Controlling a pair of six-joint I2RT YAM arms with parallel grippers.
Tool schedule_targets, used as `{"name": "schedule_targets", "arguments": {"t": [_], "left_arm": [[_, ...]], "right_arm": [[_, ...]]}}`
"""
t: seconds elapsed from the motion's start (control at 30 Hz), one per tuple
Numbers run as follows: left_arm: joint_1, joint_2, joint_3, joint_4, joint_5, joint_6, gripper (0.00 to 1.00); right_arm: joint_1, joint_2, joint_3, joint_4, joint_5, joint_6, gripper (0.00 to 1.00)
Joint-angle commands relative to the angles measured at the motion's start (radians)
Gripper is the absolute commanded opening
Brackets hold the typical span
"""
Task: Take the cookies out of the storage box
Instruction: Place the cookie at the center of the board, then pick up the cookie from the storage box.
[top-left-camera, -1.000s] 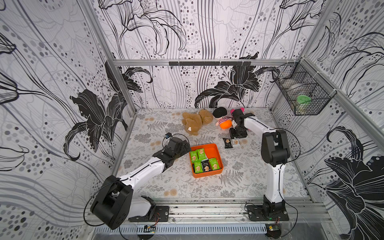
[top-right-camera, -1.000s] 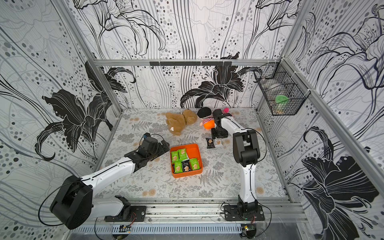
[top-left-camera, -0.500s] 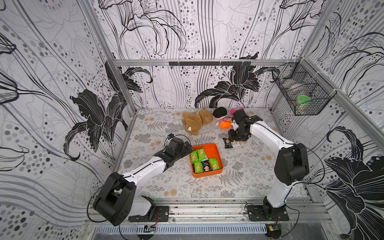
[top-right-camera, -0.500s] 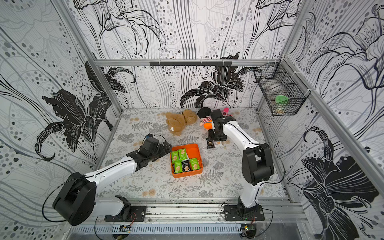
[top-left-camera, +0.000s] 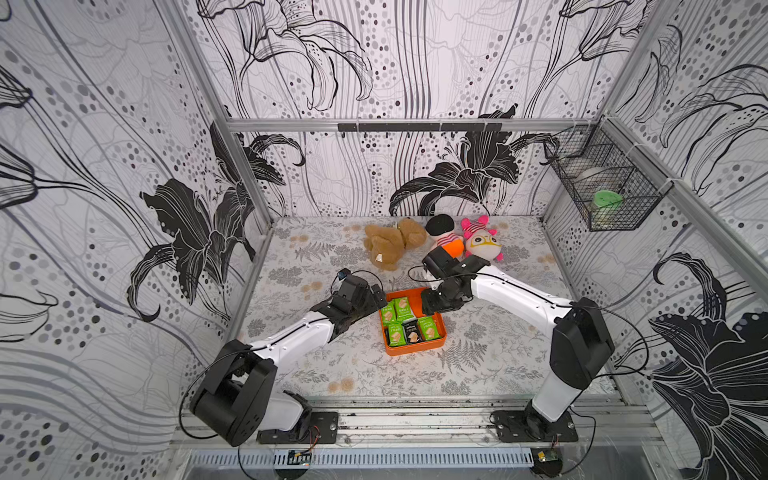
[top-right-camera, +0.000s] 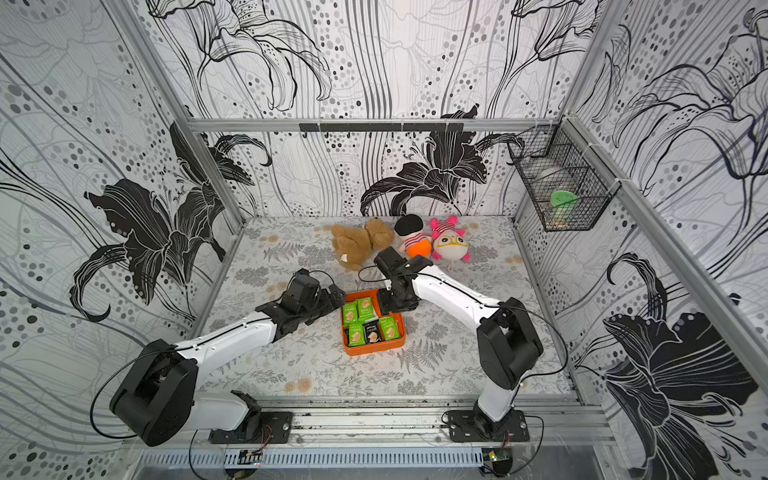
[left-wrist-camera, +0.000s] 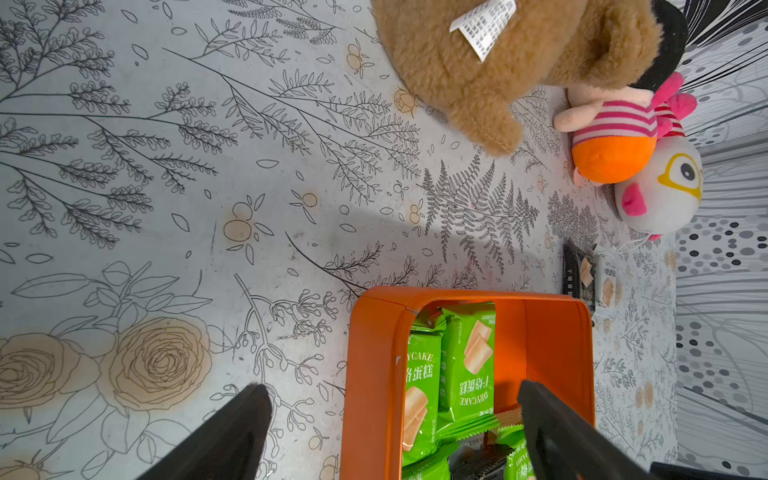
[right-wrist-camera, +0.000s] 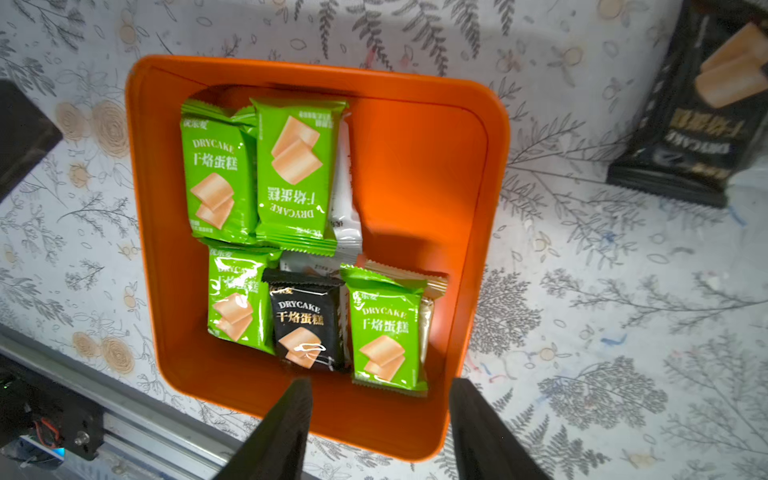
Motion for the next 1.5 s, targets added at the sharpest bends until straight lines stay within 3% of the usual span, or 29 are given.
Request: {"name": "schedule_targets", "arguments": {"t": [0.0, 0.6, 1.47], "left_arm": [[-0.001, 0.006, 0.019, 0.042, 0.003, 0.013, 0.97], [-0.001, -0.015, -0.021, 0.077, -0.004, -0.009, 0.97], [-0.002, -0.064, -0.042, 0.051, -0.036, -0.015, 0.97]], "right_arm": [[0.036, 0.004, -0.031, 0.009, 0.013, 0.073, 0.58], [0.081, 0.162, 0.037, -0.046, 0.143, 0.075, 0.61], [0.082, 0.240, 0.033, -0.014, 0.139, 0.071, 0.61]]}}
